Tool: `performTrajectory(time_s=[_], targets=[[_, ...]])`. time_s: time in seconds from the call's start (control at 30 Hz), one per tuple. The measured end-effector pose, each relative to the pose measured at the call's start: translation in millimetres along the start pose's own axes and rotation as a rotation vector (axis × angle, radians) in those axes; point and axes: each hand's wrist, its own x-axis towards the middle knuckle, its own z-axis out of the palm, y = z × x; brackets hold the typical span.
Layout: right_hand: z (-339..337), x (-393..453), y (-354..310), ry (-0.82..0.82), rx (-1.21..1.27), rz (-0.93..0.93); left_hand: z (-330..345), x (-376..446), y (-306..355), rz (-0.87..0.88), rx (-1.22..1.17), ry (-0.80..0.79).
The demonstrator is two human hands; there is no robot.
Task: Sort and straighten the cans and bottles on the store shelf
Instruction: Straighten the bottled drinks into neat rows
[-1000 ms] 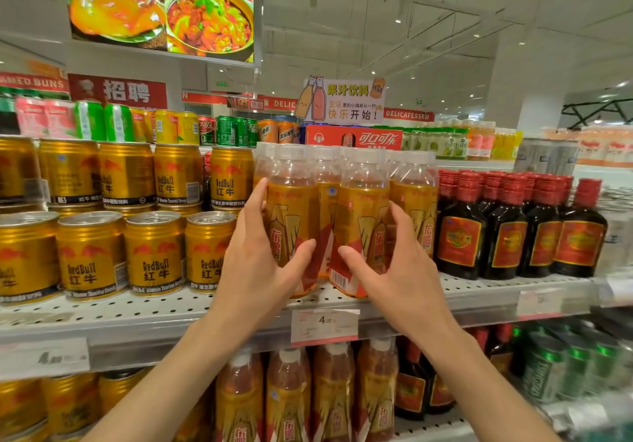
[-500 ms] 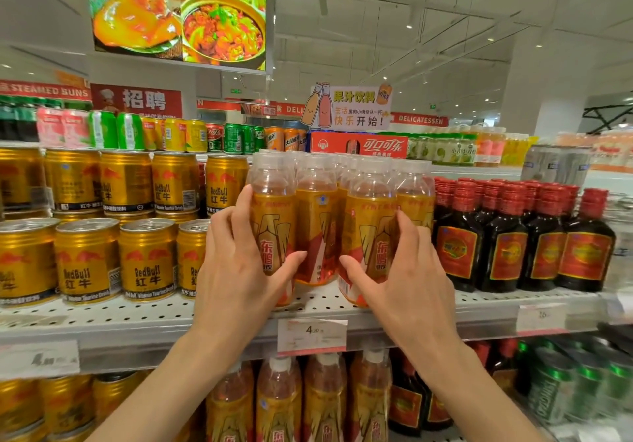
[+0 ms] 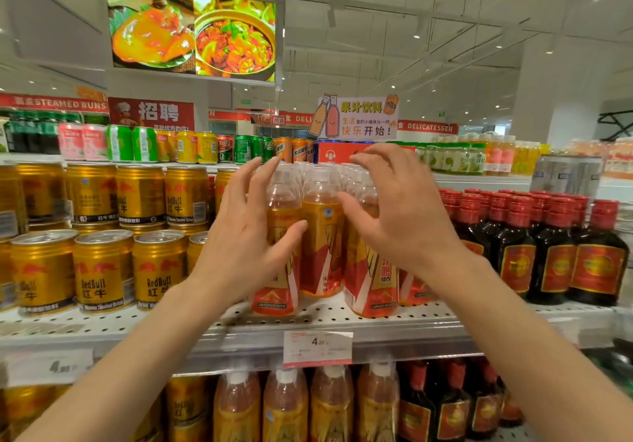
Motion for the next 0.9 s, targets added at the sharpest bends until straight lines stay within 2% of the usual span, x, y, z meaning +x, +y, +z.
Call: performTrajectory(time_s=[0.17,0.4,0.6,0.73,0.9], targets=[[-6,52,-8,-0.409,-0.038,-0.003,-5,25,-3,0.028,-0.029,-0.087],[-5,92,-7,-0.727,-0.001,0.023,-7,26,-4,0.042,-0.053,-0.113],[2,102,-3,-0.842,0.059,0.048,-7,25,-4,0.035,-0.063,-0.122],[6,101,0,-0.793,0.090,0.094,-6,24,-4,0.028,-0.060,-0.129],[19,94,-5,-0.668,-0.008,0.059,-6,23,-3,0.024,-0.056,-0.131]])
